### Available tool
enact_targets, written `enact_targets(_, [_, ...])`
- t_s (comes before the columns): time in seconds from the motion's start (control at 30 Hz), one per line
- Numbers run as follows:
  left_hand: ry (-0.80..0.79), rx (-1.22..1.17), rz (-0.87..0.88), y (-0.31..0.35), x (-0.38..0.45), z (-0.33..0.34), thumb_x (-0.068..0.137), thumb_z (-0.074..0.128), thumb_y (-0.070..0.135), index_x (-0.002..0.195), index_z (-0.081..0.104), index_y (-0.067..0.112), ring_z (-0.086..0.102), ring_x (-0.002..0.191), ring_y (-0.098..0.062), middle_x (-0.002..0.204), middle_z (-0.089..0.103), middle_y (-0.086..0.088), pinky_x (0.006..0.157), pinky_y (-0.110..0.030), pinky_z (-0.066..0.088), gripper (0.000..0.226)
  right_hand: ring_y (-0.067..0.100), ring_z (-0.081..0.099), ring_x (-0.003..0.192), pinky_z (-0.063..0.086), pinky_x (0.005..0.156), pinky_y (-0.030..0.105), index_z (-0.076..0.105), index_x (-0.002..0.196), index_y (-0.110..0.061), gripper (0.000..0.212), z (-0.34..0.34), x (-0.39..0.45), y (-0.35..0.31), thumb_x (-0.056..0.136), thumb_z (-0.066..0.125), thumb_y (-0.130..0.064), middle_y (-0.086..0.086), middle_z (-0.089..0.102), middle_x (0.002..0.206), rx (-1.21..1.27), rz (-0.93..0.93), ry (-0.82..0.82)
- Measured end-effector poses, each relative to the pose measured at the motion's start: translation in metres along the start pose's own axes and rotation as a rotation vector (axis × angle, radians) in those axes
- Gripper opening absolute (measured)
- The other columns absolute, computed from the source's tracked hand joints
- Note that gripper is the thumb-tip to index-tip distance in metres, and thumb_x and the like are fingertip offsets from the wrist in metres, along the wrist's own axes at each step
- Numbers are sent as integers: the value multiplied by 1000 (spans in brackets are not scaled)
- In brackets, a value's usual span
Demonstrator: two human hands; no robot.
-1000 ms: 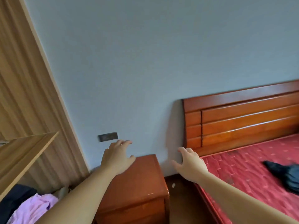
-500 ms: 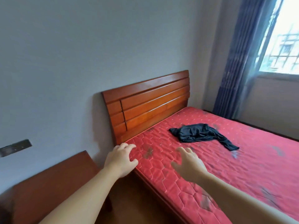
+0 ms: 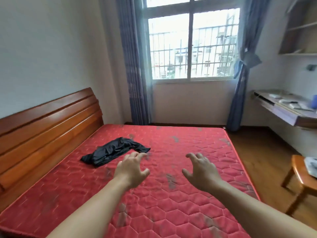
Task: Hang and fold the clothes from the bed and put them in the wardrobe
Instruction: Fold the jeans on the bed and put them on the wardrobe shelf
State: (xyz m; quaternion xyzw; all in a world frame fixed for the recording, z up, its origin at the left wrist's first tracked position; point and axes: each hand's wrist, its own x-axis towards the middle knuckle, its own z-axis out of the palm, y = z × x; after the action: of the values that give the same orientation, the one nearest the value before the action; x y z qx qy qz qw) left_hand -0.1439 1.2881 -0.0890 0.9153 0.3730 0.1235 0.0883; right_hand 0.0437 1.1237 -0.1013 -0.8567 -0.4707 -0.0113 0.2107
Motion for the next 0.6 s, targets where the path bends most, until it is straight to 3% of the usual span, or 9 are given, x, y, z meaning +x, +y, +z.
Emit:
enact_targets(0.4, [-127, -92, 606, 318, 132, 114, 82, 58, 48, 140, 43, 36, 45, 126, -18, 140, 48, 6, 100, -39, 45, 61, 21, 49, 123, 43, 98, 38, 41, 136, -30, 56, -116, -55, 256, 86, 52, -54, 0, 49, 134, -149, 551, 167])
enact_targets(0.6, [-186, -219, 905, 487, 131, 162, 79, 61, 48, 138, 45, 36, 46, 124, -18, 137, 50, 7, 95, -37, 49, 62, 21, 48, 124, 47, 96, 36, 38, 140, -30, 60, -180, -121, 362, 87, 54, -53, -2, 45, 138, -195, 835, 271])
